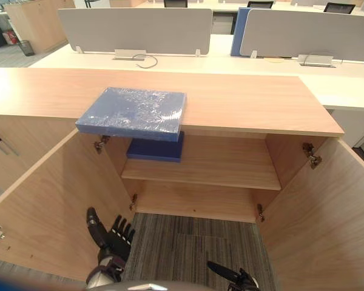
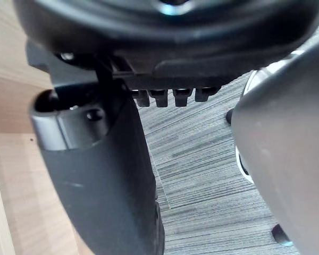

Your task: Walk over to the cabinet, pick up the folder, carry it to the office cabinet, place the folder inside the office cabinet, then close the office cabinet door

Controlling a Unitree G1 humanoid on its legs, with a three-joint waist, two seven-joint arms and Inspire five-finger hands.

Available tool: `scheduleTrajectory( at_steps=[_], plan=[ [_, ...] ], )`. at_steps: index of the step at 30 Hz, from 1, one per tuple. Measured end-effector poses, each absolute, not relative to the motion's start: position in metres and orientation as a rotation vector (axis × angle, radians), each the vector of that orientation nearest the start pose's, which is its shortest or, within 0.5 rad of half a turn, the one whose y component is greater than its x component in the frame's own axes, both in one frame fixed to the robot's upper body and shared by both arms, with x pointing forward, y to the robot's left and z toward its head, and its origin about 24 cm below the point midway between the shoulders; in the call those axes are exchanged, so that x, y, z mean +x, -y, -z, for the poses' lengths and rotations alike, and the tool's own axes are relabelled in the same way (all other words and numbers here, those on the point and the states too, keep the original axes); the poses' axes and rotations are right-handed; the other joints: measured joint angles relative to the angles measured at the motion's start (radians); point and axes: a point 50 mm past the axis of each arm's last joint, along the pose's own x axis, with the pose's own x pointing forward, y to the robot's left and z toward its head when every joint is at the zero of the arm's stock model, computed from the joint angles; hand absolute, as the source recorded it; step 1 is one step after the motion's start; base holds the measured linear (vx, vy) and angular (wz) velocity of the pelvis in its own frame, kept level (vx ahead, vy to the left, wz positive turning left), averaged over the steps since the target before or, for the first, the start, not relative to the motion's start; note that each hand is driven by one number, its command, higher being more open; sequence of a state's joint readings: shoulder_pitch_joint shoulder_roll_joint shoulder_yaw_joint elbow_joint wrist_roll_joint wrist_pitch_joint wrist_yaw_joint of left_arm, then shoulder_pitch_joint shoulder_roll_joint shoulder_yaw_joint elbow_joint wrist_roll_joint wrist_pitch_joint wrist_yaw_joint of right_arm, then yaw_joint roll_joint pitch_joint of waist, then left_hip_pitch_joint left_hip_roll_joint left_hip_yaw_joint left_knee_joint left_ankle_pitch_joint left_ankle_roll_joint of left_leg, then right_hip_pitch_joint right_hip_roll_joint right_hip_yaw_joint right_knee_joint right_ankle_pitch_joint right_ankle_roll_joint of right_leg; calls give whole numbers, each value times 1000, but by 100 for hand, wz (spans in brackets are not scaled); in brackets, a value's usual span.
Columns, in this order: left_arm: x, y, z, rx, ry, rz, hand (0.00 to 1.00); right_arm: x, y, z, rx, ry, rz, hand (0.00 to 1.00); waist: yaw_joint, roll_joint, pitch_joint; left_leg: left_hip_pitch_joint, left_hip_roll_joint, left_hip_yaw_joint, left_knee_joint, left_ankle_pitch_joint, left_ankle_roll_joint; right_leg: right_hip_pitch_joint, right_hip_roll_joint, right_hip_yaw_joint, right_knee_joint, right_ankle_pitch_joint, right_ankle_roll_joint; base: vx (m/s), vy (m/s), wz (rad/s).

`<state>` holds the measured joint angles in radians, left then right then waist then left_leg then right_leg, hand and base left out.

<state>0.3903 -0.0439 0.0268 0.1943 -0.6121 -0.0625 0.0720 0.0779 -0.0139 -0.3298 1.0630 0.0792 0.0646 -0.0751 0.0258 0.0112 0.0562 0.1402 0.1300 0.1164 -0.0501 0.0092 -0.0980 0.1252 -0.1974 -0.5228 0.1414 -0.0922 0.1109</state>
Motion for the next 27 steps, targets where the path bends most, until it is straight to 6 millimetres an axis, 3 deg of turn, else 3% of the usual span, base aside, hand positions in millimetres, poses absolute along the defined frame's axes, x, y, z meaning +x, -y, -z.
scheduleTrajectory(
  at_steps=[7,16,20,23,27],
  plan=[
    [153,-194,17,-85,-261,-500,100,72,199,168,167,-1201,471,100,24,6,-5,-11,4,-7,7,2,0,0,0,-7,8,-3,-2,-28,-7,4],
    [152,-204,-17,412,-91,-880,100,69,192,169,90,-1205,482,100,31,-18,-24,-19,4,-16,11,1,-2,-2,-1,-13,15,-4,-1,-8,0,2],
    [175,-182,-37,623,84,-780,100,66,194,170,71,-1225,488,100,47,-10,-37,-19,8,-17,-1,4,-8,-8,12,15,9,-3,-3,-2,-3,-4],
    [190,-193,-54,891,238,-683,100,70,202,169,49,-1226,491,100,19,13,-58,-20,25,-5,-21,10,-15,-36,36,39,7,-2,-22,11,-22,-20],
    [212,-207,-69,1118,351,-621,100,74,213,167,3,-1213,476,100,14,47,-58,-22,39,8,-27,10,-15,-52,55,61,2,0,-31,16,-29,-17]
  ],
)
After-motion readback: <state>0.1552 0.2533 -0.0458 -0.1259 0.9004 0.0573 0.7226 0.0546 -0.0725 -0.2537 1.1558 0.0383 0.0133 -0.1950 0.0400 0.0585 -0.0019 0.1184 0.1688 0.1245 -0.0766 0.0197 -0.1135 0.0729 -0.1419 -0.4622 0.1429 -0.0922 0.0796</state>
